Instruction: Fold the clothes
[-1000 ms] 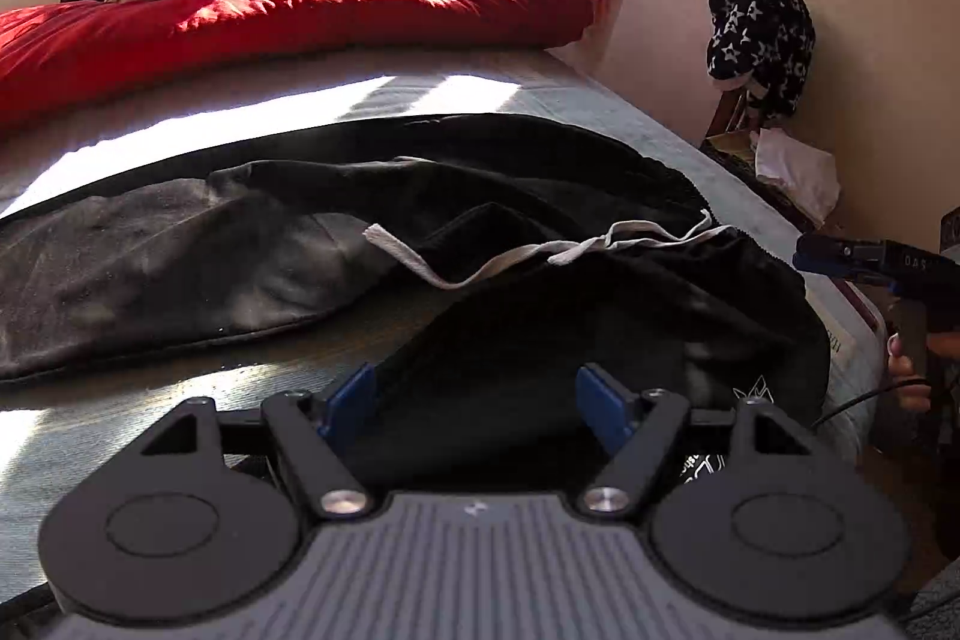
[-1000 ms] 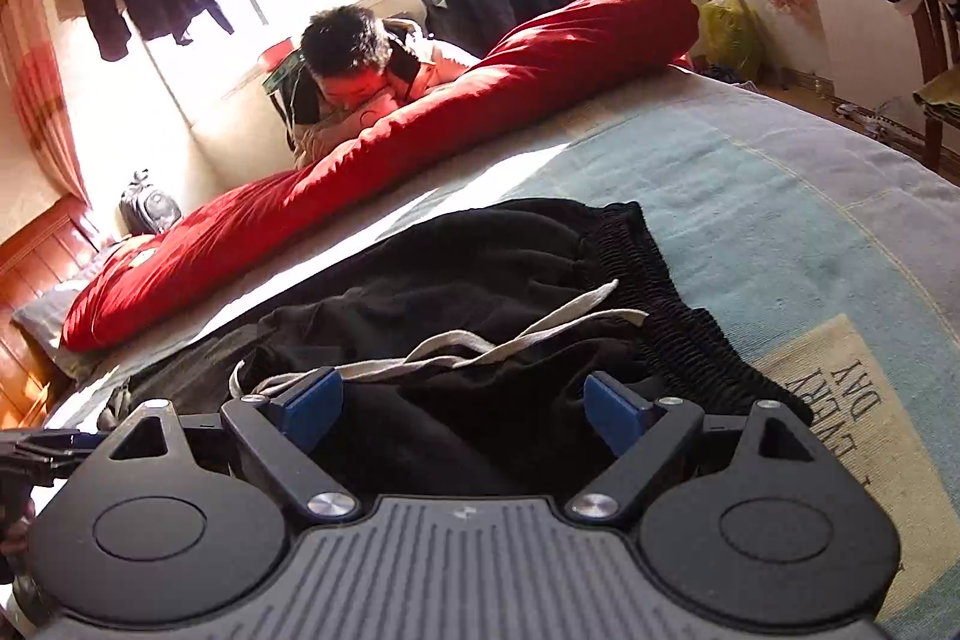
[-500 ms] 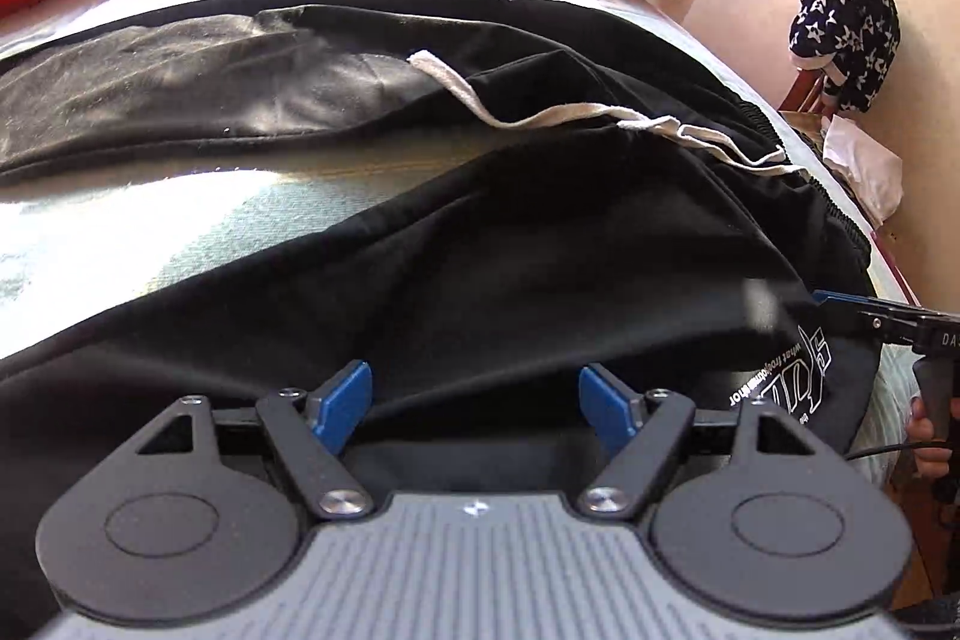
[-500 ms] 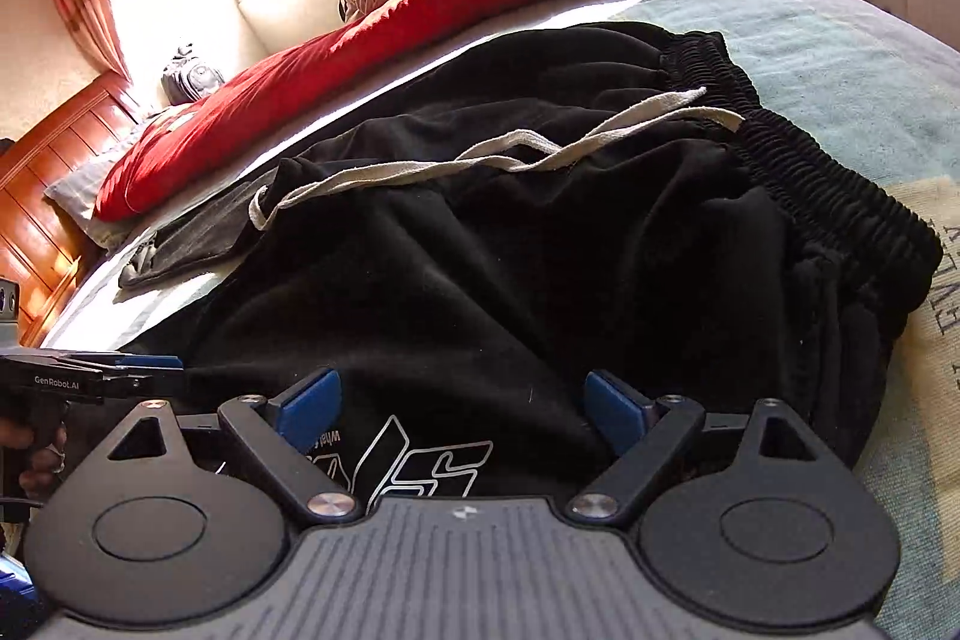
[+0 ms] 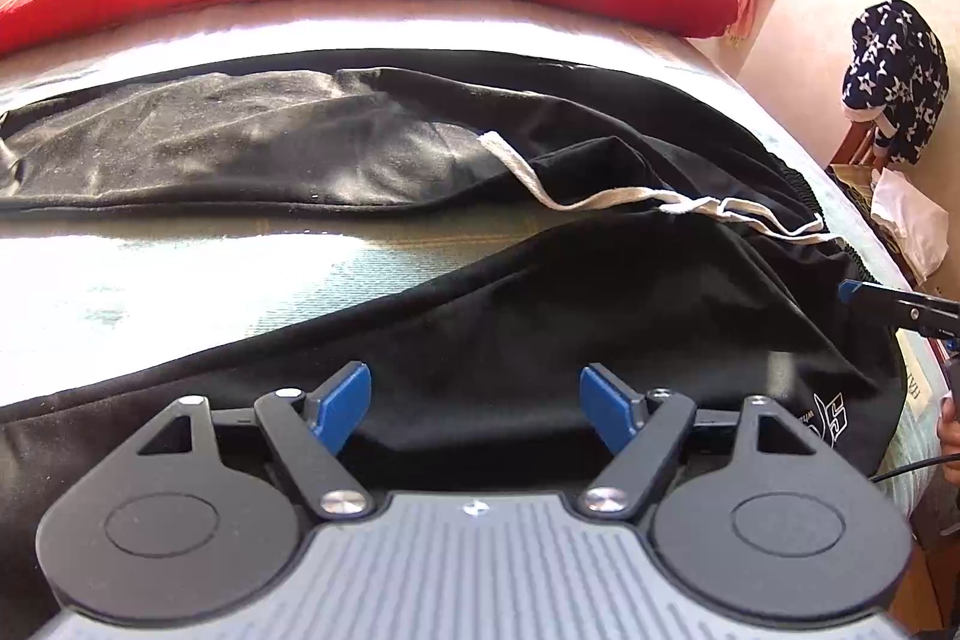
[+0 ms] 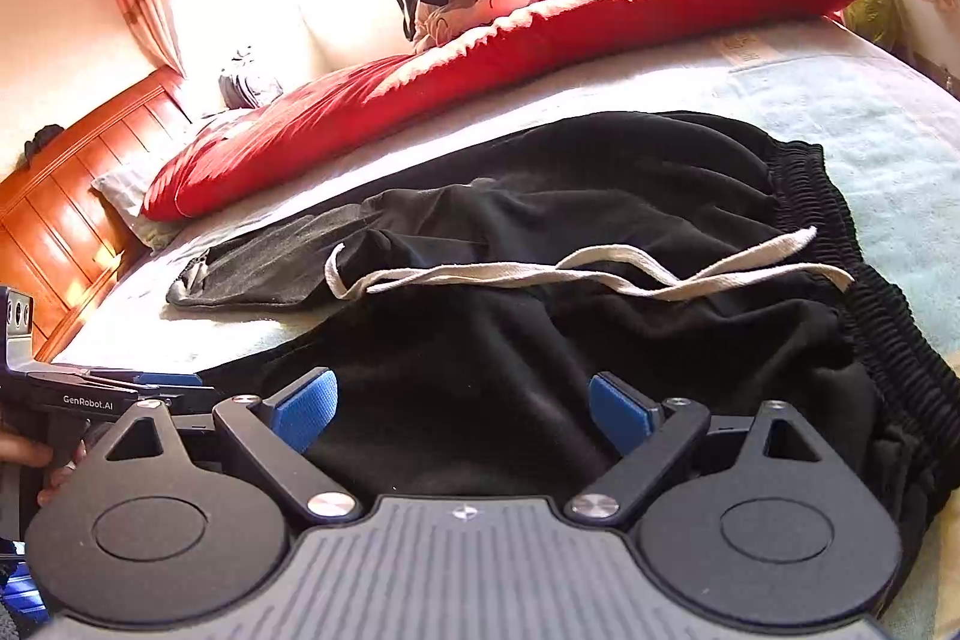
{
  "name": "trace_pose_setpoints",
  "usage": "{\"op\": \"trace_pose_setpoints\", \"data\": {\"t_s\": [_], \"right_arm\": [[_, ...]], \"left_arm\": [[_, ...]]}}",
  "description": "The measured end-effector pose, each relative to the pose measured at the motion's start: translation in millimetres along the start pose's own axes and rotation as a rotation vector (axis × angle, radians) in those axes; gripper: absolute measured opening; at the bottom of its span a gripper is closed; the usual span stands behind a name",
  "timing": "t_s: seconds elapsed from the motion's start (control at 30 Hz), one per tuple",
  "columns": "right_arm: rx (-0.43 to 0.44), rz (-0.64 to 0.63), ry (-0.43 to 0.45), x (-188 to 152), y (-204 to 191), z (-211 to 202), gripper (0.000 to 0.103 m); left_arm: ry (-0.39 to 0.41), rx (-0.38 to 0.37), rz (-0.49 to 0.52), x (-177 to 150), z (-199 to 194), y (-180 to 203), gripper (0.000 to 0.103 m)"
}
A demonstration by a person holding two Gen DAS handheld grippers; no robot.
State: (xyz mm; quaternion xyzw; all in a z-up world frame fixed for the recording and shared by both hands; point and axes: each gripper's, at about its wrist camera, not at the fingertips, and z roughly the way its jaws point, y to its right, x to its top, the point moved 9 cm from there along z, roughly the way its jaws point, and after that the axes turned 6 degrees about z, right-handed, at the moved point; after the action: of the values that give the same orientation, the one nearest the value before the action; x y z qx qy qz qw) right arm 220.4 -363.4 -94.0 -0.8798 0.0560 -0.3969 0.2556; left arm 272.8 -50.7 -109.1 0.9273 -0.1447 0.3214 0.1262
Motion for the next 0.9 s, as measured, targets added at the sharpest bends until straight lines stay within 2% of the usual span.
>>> {"op": "trace_pose_setpoints", "data": {"t_s": [0.13,0.27,0.37,0.47,0.57,0.63,0.7,0.9], "right_arm": [[0.051,-0.073,-0.01,19.3,-30.2,18.9,0.094],[0.089,-0.165,-0.016,48.3,-69.0,62.3,0.096],[0.106,-0.173,-0.043,65.4,-88.1,105.2,0.096],[0.033,-0.168,-0.091,68.4,-94.9,156.2,0.096],[0.012,-0.09,-0.203,44.3,-97.0,186.9,0.096],[0.007,-0.065,-0.234,25.4,-103.7,192.1,0.101],[-0.021,-0.068,-0.223,11.5,-110.9,189.3,0.103],[-0.078,0.059,-0.107,23.6,-125.4,156.6,0.103]], "left_arm": [[0.032,0.043,-0.068,-7.1,-20.3,-26.8,0.078],[0.08,0.042,-0.107,-11.9,-37.0,-48.7,0.08],[0.105,0.037,-0.124,-16.2,-44.3,-66.2,0.08],[0.124,0.021,-0.139,-20.5,-51.4,-87.2,0.08],[0.143,0.001,-0.166,-25.0,-58.7,-118.3,0.08],[0.15,-0.01,-0.193,-27.1,-61.9,-145.3,0.08],[0.152,-0.034,-0.23,-24.1,-60.3,-174.8,0.08],[0.228,-0.125,-0.348,10.1,-56.0,-255.2,0.08]]}}
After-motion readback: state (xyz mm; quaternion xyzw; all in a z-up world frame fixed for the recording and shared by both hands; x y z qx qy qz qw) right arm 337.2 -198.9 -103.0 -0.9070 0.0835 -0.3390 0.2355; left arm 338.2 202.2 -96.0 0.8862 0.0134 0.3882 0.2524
